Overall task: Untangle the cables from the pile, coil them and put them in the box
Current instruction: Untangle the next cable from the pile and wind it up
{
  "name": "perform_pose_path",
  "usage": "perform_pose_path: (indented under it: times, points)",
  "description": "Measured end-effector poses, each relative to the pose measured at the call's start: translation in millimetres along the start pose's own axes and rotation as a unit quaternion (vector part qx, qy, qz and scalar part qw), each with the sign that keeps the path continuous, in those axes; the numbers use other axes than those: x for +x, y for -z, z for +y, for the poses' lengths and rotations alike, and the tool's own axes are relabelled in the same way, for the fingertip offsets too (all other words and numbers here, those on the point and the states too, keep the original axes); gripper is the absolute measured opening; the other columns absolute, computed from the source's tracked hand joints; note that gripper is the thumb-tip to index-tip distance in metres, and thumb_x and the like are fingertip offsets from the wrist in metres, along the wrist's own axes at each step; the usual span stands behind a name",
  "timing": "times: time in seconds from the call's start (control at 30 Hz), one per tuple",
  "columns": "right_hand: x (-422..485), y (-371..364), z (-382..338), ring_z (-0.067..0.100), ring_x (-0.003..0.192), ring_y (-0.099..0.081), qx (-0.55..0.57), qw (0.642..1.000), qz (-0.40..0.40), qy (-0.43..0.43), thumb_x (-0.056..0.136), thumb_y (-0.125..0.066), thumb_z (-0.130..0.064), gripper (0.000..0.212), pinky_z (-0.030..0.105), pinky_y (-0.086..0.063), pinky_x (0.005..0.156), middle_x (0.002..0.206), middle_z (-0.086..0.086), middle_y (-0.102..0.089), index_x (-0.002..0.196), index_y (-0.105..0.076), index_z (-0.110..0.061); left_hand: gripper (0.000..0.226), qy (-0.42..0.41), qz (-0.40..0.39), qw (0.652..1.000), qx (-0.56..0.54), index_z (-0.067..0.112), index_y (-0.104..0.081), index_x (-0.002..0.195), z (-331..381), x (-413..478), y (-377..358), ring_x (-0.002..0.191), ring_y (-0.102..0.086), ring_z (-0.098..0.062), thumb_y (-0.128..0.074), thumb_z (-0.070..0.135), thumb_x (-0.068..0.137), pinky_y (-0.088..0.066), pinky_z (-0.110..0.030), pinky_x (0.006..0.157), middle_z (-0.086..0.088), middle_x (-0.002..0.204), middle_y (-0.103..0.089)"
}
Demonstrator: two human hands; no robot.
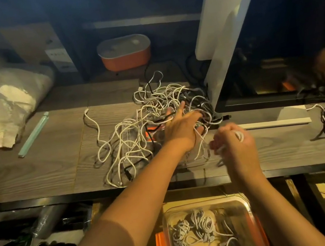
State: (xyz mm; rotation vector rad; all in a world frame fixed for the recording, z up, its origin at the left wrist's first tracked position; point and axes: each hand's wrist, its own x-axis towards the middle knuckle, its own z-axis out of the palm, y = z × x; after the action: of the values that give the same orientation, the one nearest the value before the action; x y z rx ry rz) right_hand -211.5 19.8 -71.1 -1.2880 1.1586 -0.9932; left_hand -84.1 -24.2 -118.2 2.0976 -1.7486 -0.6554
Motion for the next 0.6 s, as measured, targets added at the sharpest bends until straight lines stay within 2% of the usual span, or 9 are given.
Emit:
perform_pose_path:
  times: [0.07,0.13,0.17,0.23,0.3,0.37,0.47,0.53,0.6]
  points:
    - [8,6,-6,0.011,0.056,-0.049,-0.052,0.998,0.015,-0.027,0.090,-0.055,-0.010,0.013,0.022,-0.043,0.046,0.068,0.000,-0.052,0.082,-0.048,-0.018,0.036,-0.018,0.040,0.998,0.052,0.035,-0.049,0.130,-9,4,-1,0.146,0.005,-0.018,-0.052,0.027,0.095,-0.002,-0.050,0.116,0.013,0.155,-0.022]
    - [17,14,-1,0.010,0.057,-0.051,-0.180,0.979,-0.039,-0.085,0.088,-0.062,-0.017,0.022,0.020,-0.043,0.046,0.076,-0.001,-0.054,0.100,-0.044,-0.021,0.047,-0.025,0.028,0.996,0.078,0.036,-0.046,0.133,-17,8,-5,0.145,0.010,-0.016,-0.059,0.023,0.089,0.002,-0.052,0.115,0.014,0.156,-0.019]
    - [21,14,3,0.009,0.059,-0.052,-0.261,0.953,-0.084,-0.127,0.087,-0.065,-0.023,0.025,0.019,-0.044,0.048,0.078,-0.002,-0.056,0.102,-0.045,-0.021,0.054,-0.023,0.015,0.996,0.083,0.035,-0.043,0.135,-19,8,-7,0.145,0.012,-0.016,-0.061,0.022,0.086,0.003,-0.053,0.114,0.013,0.157,-0.015]
    - [27,11,14,0.008,0.068,-0.055,-0.402,0.882,-0.169,-0.180,0.083,-0.069,-0.035,0.022,0.021,-0.045,0.055,0.081,-0.002,-0.059,0.093,-0.056,-0.020,0.060,-0.032,0.010,0.994,0.100,0.034,-0.040,0.137,-18,5,-11,0.145,0.012,-0.016,-0.064,0.022,0.084,0.008,-0.053,0.113,0.011,0.157,-0.013]
    - [33,9,23,0.009,0.072,-0.055,-0.451,0.853,-0.193,-0.177,0.085,-0.067,-0.035,0.018,0.023,-0.044,0.057,0.082,-0.001,-0.061,0.085,-0.059,-0.018,0.061,-0.046,0.029,0.992,0.110,0.034,-0.040,0.134,-17,2,-15,0.145,0.009,-0.016,-0.065,0.013,0.082,0.013,-0.052,0.113,0.009,0.156,-0.018]
    - [37,11,22,0.007,0.073,-0.054,-0.425,0.873,-0.184,-0.154,0.092,-0.058,-0.028,0.009,0.021,-0.040,0.055,0.089,0.001,-0.061,0.090,-0.058,-0.019,0.060,-0.034,0.028,0.996,0.081,0.033,-0.040,0.130,-17,-1,-16,0.145,0.009,-0.014,-0.065,0.009,0.081,0.012,-0.050,0.113,0.009,0.156,-0.018]
    - [39,17,20,0.008,0.067,-0.053,-0.357,0.918,-0.140,-0.105,0.098,-0.048,-0.024,0.009,0.020,-0.039,0.053,0.088,0.000,-0.059,0.097,-0.056,-0.020,0.048,-0.051,0.004,0.998,0.027,0.033,-0.042,0.123,-16,-6,-13,0.145,0.006,-0.013,-0.067,0.026,0.083,0.002,-0.051,0.114,0.013,0.156,-0.016]
    - [39,18,21,0.010,0.066,-0.054,-0.325,0.937,-0.100,-0.083,0.098,-0.047,-0.024,0.013,0.025,-0.042,0.056,0.087,0.002,-0.061,0.102,-0.057,-0.018,0.041,-0.075,0.016,0.997,0.006,0.029,-0.047,0.123,-14,-12,-9,0.143,-0.009,-0.013,-0.064,0.031,0.086,-0.011,-0.045,0.112,0.010,0.149,-0.029]
    - [37,15,19,0.010,0.068,-0.055,-0.301,0.949,-0.071,-0.061,0.098,-0.048,-0.026,0.015,0.023,-0.041,0.055,0.083,-0.003,-0.059,0.105,-0.059,-0.019,0.039,-0.073,0.020,0.997,0.012,0.027,-0.047,0.125,-12,-14,-6,0.134,-0.024,-0.016,-0.060,0.029,0.088,-0.025,-0.039,0.103,0.005,0.137,-0.041]
